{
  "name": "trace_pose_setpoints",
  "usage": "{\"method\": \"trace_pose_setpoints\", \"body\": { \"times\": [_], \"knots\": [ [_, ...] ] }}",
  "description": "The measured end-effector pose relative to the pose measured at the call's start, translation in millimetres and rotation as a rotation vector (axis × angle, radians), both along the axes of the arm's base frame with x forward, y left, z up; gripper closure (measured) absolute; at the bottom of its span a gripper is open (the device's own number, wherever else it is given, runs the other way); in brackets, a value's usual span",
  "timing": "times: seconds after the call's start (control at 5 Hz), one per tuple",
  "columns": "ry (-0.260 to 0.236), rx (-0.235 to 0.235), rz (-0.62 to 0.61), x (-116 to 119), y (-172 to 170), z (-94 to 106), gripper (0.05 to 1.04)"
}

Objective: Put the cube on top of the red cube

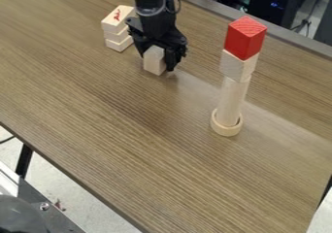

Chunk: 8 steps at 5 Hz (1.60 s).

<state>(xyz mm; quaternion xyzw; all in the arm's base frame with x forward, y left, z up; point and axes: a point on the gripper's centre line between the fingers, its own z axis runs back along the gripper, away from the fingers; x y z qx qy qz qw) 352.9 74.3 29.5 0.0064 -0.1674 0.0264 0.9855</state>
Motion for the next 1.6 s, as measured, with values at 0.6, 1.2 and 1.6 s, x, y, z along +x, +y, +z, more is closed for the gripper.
{"method": "trace_pose_setpoints", "body": {
  "times": [0.6,1.2,1.6],
  "knots": [
    [0.127,0.111,-0.013,-5.8,1.0,49.1,0.493],
    [0.059,0.118,-0.068,-22.2,-31.3,139.8,0.493],
    [0.037,0.08,-0.139,-9.7,-62.3,158.1,0.493]
  ]
}}
